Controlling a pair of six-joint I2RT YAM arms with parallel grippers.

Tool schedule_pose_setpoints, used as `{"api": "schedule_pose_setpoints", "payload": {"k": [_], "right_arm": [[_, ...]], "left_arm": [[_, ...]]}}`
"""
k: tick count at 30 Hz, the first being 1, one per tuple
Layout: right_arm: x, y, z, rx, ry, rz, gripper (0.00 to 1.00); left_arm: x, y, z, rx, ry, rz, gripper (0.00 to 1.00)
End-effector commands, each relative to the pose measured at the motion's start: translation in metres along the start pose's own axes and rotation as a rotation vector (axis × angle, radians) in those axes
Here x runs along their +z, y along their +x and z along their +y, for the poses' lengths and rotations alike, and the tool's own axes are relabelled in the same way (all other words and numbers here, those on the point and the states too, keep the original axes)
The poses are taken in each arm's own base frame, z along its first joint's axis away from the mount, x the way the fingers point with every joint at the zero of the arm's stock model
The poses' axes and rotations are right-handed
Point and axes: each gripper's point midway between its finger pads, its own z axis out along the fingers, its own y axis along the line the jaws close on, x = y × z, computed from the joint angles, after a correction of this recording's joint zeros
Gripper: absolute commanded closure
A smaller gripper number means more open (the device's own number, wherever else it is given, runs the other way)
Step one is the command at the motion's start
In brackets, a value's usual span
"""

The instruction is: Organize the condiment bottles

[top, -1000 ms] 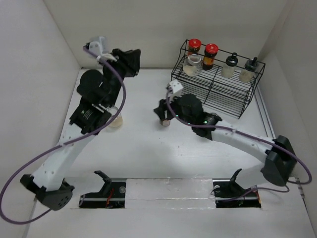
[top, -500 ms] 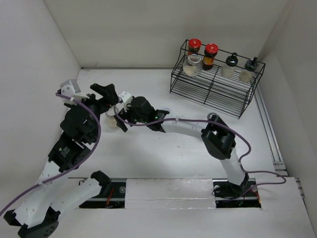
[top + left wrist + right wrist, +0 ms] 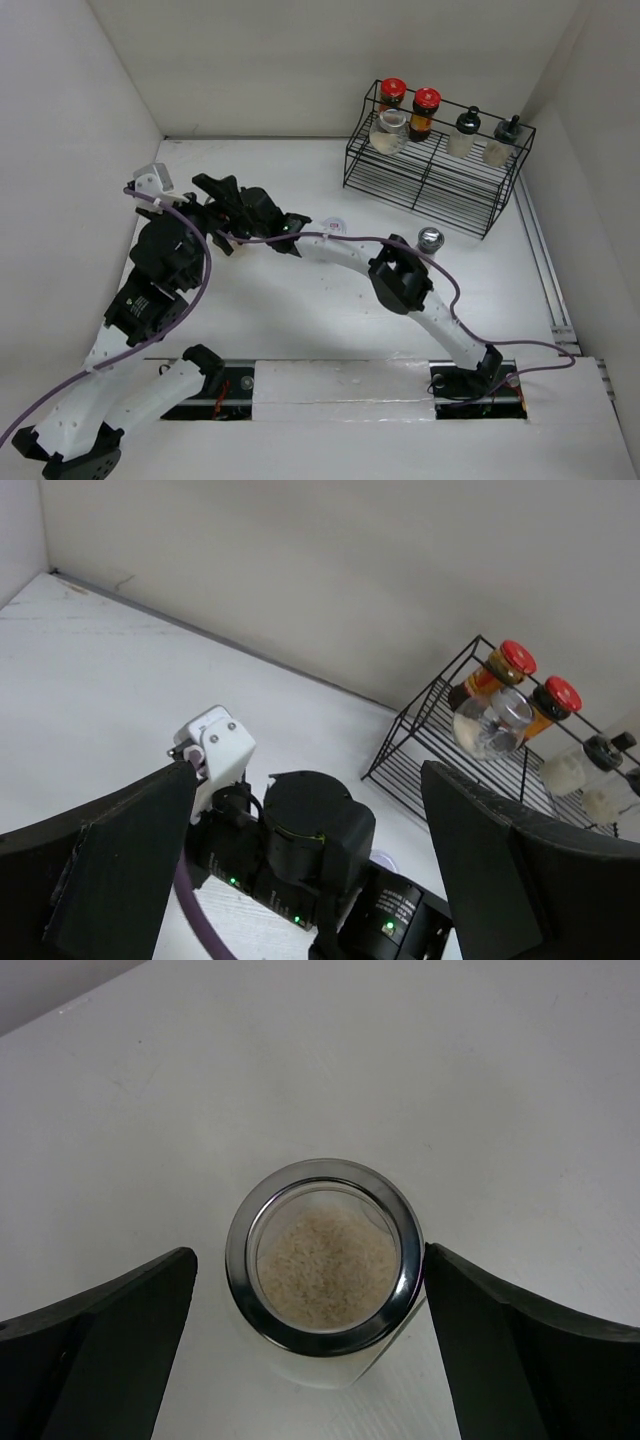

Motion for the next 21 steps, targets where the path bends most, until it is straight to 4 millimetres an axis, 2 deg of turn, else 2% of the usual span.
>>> {"api": "schedule_pose_setpoints", "payload": {"k": [1,2,3,4,5,6,7,8,9,10,11,12,13,15,16,17,18,19,20,21], "right_arm": [[0.003,-0.023,0.006,-0.017,-0.012,-0.058,0.00],[0.003,-0.029,0.004,-0.018,0.001,-0.081,0.02],[0.004,-0.027,0.002,-0.017,0.013,-0.084,0.05],[0.006,-0.023,0.002,-0.007,0.013,-0.085,0.12],[0.005,-0.032,0.000,0.005,0.027,-0.127,0.15],[0.006,-0.029,-0.003,0.006,0.042,-0.133,0.21],[0.002,-0.036,-0.004,0.022,0.052,-0.163,0.36],[-0.001,-0.032,-0.004,0.034,0.052,-0.153,0.38],[-0.004,-0.041,-0.003,0.034,0.049,-0.193,0.38],[-0.005,-0.027,-0.003,0.046,0.049,-0.173,0.41],[-0.018,-0.045,-0.003,0.062,0.054,-0.212,0.43],[-0.025,-0.057,-0.002,0.062,0.051,-0.260,0.43],[-0.033,-0.062,-0.001,0.073,0.048,-0.279,0.44],[-0.058,-0.075,0.003,0.093,0.033,-0.311,0.44],[-0.070,-0.089,0.001,0.100,0.017,-0.362,0.44],[-0.078,-0.077,0.003,0.109,0.006,-0.347,0.44],[-0.104,-0.106,-0.001,0.130,-0.002,-0.413,0.44],[-0.118,-0.121,-0.008,0.136,-0.017,-0.467,0.44],[-0.141,-0.129,-0.010,0.159,-0.028,-0.495,0.44],[-0.154,-0.137,-0.014,0.167,-0.037,-0.520,0.44]], "left_arm": [[0.003,0.001,-0.013,-0.006,0.068,-0.010,0.09],[0.004,0.004,-0.015,-0.006,0.080,-0.004,0.09],[0.004,0.004,-0.015,-0.006,0.080,-0.004,0.09],[0.002,0.006,-0.015,-0.006,0.088,0.000,0.09],[0.002,0.004,-0.015,-0.002,0.092,-0.007,0.09],[0.004,0.007,-0.015,0.000,0.091,-0.005,0.10],[0.002,0.005,-0.014,-0.005,0.094,-0.011,0.10],[0.002,0.005,-0.014,-0.006,0.094,-0.011,0.10],[0.000,0.004,-0.011,-0.008,0.084,-0.019,0.10],[0.001,0.001,-0.010,-0.014,0.077,-0.032,0.10],[-0.001,0.002,-0.007,-0.015,0.068,-0.035,0.10],[-0.003,-0.006,-0.004,-0.030,0.061,-0.060,0.10],[-0.004,-0.004,-0.002,-0.029,0.061,-0.059,0.10],[-0.010,-0.013,0.003,-0.049,0.048,-0.093,0.10],[-0.012,-0.015,0.006,-0.058,0.045,-0.106,0.10],[-0.015,-0.020,0.008,-0.077,0.039,-0.121,0.10],[-0.021,-0.027,0.012,-0.100,0.043,-0.150,0.10],[-0.024,-0.033,0.012,-0.122,0.055,-0.175,0.10],[-0.026,-0.030,0.014,-0.129,0.059,-0.183,0.10],[-0.029,-0.032,0.014,-0.140,0.075,-0.193,0.10]]}}
